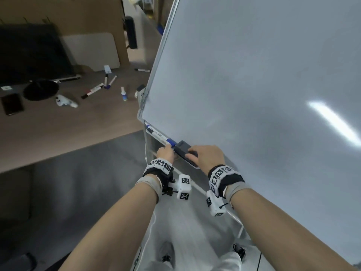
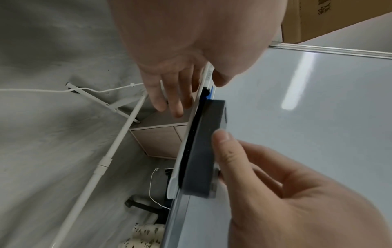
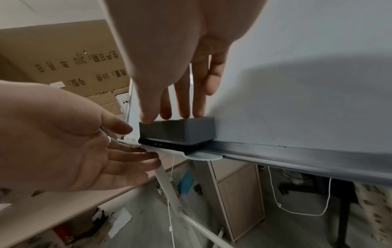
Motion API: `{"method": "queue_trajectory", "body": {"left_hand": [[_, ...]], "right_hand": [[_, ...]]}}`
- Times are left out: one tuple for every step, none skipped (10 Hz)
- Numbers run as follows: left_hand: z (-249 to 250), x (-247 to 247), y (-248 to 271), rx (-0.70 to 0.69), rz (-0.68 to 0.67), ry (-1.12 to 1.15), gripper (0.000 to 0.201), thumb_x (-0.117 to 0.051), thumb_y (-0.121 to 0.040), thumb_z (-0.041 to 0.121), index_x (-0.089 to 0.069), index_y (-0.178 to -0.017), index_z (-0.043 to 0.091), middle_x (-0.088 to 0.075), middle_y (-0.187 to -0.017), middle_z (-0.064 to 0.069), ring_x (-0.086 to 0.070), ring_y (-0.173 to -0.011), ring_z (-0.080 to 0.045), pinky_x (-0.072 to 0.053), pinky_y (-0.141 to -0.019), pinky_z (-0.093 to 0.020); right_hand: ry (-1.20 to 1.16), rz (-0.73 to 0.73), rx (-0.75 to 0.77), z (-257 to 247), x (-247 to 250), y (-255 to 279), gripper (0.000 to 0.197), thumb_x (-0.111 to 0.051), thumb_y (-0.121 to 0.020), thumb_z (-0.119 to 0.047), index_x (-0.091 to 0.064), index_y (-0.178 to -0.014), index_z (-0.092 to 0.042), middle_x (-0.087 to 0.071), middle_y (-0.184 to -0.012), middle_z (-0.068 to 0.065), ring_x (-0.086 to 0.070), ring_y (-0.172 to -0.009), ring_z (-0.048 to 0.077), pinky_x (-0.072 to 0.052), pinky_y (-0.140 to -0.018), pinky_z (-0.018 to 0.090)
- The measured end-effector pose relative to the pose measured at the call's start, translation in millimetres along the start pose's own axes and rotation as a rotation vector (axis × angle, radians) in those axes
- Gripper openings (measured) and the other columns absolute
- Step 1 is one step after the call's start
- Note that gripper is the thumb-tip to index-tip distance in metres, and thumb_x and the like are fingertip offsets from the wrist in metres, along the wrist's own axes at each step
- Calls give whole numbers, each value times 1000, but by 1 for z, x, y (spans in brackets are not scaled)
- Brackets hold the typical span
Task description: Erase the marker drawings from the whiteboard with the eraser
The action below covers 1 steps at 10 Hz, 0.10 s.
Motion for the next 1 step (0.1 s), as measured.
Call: {"method": "queue_trajectory", "body": {"left_hand": [[10, -1, 21, -20, -11, 28, 56, -45, -72, 45, -66, -103, 3, -68, -114, -25, -68, -101, -39, -53, -95, -54]], "right_hand": [[-156, 27, -93, 13, 2, 6, 33, -48, -96, -56, -66, -116, -38, -73, -104, -8, -65, -99, 20, -49, -78, 33]]}}
Point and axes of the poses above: each hand's wrist, its own y-axis away from the middle knuckle, its own x-axis out of the back of the hand, z = x × y, the point moved 4 cm from there along -y, towards the middle knuckle
